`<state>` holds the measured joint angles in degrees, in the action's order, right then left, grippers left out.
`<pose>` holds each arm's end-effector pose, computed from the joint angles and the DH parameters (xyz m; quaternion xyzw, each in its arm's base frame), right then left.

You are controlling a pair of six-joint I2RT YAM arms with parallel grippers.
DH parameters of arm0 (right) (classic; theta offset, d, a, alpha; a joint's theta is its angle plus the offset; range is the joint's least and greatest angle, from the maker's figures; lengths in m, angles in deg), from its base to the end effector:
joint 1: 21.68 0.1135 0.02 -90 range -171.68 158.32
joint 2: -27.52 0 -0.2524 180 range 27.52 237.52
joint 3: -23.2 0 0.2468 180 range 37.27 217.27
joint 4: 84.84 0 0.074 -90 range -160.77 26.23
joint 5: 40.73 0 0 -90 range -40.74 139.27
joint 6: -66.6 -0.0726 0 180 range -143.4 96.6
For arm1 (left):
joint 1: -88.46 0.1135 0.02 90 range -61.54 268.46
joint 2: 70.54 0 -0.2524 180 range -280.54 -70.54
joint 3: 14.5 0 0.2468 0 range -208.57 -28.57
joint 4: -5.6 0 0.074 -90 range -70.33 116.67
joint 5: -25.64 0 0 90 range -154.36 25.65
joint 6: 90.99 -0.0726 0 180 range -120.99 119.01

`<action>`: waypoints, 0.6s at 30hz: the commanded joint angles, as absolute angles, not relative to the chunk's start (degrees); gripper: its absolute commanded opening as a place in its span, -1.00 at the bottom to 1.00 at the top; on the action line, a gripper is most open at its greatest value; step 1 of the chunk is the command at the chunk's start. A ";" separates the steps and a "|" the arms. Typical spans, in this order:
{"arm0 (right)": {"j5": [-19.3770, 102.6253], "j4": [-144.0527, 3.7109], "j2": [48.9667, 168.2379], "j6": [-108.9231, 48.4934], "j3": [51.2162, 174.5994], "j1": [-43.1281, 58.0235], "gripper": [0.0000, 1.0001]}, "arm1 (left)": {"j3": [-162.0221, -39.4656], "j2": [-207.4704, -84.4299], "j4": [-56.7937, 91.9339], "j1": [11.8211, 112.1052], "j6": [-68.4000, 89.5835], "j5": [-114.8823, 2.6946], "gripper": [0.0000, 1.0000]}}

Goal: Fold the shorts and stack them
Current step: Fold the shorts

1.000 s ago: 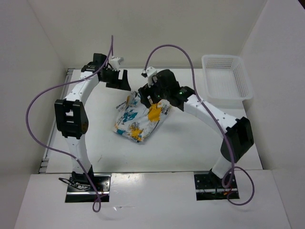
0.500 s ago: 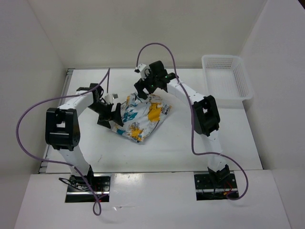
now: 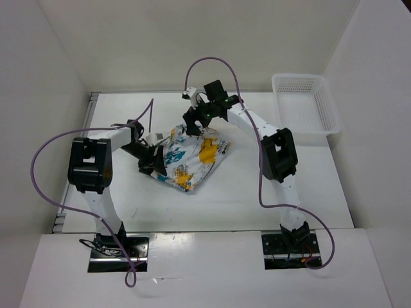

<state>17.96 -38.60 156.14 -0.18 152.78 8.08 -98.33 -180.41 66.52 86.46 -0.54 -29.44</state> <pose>0.4327 0.2909 0.2182 -0.4891 0.7512 0.2700 0.3515 0.3330 -0.0532 0.1092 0.0209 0.9534 -0.3004 0.0189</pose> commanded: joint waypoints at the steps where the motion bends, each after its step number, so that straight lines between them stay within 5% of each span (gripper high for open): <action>1: 19.19 -39.38 155.40 0.43 153.64 7.59 0.99 | -98.18 -181.99 65.82 85.74 -0.99 -26.48 0.27; 6: 19.82 -40.53 158.91 -0.90 155.05 8.20 0.85 | -99.94 -182.69 68.44 85.74 -0.99 -23.40 -0.23; 10: 18.33 -40.53 158.92 -1.52 155.05 9.34 0.23 | -102.31 -182.17 70.30 85.74 -0.99 -22.26 -0.59; 13: 18.33 -40.53 159.44 -1.52 153.82 9.35 0.11 | -103.72 -182.17 72.58 85.74 -0.99 -21.64 -0.89; 18: 19.65 -41.67 159.45 -2.22 154.34 9.35 -0.59 | -108.80 -179.45 75.82 85.74 -0.99 -21.64 -1.00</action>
